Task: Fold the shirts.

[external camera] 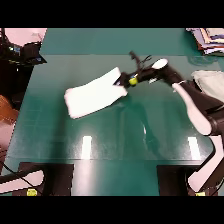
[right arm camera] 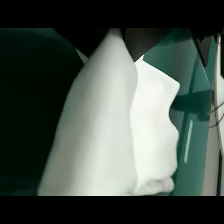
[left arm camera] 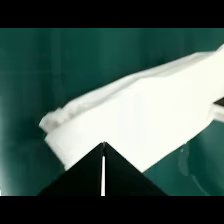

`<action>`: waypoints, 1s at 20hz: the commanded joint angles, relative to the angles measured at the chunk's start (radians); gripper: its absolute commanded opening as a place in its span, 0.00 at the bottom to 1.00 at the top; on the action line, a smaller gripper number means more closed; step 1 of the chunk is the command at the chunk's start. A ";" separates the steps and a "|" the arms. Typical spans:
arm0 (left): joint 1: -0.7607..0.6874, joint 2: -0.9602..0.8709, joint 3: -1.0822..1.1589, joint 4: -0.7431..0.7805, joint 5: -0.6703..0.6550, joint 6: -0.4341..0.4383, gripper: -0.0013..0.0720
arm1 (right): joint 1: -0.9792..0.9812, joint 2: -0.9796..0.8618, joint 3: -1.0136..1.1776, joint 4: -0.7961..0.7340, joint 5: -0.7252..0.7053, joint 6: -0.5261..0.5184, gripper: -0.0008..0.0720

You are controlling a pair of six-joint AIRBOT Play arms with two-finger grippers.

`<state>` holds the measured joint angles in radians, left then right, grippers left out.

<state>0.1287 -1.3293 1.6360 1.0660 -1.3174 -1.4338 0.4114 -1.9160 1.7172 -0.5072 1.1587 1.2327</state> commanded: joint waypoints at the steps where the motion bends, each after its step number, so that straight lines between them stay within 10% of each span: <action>1: -0.067 0.000 0.000 -0.023 0.023 0.002 0.06 | -0.188 0.071 0.060 -0.085 0.024 0.035 0.03; 11: -0.382 0.000 0.000 -0.023 0.208 0.001 0.06 | -0.822 0.228 0.059 -0.122 -0.034 0.034 0.03; 20: -0.437 0.000 0.000 -0.019 0.269 0.001 0.06 | -0.950 0.231 0.162 -0.111 -0.074 -0.016 0.03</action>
<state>-0.2981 -1.3296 1.6360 1.0458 -1.0611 -1.4322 -0.5156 -1.6875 1.8175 -0.6212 1.0966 1.2491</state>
